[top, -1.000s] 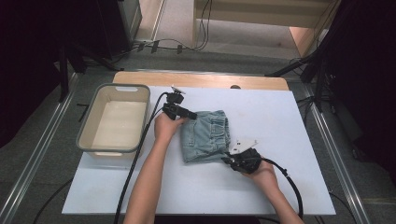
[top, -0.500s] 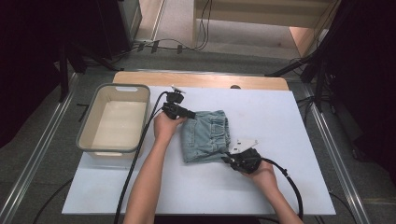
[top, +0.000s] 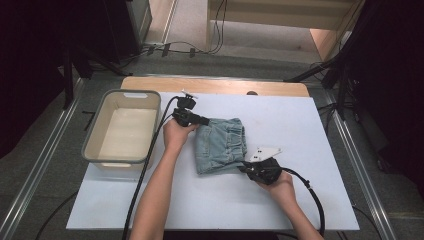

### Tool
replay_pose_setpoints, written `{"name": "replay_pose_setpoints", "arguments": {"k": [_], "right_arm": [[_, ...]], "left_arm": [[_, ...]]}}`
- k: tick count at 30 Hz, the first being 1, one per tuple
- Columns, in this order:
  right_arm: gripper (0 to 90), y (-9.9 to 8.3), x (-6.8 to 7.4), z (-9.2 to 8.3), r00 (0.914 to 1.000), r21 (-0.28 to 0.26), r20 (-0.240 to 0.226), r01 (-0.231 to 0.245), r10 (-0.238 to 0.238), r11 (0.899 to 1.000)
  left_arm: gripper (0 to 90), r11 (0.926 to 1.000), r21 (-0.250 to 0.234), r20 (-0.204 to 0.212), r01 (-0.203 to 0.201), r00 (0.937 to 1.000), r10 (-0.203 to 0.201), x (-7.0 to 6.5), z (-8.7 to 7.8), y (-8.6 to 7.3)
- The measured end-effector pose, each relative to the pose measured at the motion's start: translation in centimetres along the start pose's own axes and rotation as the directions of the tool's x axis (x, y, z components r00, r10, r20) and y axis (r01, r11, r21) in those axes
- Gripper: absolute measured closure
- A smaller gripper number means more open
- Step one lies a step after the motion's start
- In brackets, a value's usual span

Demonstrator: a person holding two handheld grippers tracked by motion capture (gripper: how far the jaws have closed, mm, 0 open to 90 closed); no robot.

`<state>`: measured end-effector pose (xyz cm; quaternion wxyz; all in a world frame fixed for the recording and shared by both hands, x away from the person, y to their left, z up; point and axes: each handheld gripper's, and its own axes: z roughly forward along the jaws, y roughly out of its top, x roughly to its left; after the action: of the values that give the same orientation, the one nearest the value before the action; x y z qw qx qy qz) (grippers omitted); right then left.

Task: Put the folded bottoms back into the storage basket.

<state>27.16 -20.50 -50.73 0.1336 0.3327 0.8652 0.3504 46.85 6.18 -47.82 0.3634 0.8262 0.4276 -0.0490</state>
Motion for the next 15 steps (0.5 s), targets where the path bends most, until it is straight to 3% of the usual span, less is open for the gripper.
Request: {"name": "replay_pose_setpoints", "arguments": {"k": [15], "right_arm": [[77.5, 0.5, -0.4, -1.4, 0.9993, -0.083, -0.010, -0.037, 0.036, 0.996]], "left_arm": [[77.5, 0.9984, -0.053, 0.014, -0.019, 0.9997, 0.020, -0.6, -1.1, 0.4]]}}
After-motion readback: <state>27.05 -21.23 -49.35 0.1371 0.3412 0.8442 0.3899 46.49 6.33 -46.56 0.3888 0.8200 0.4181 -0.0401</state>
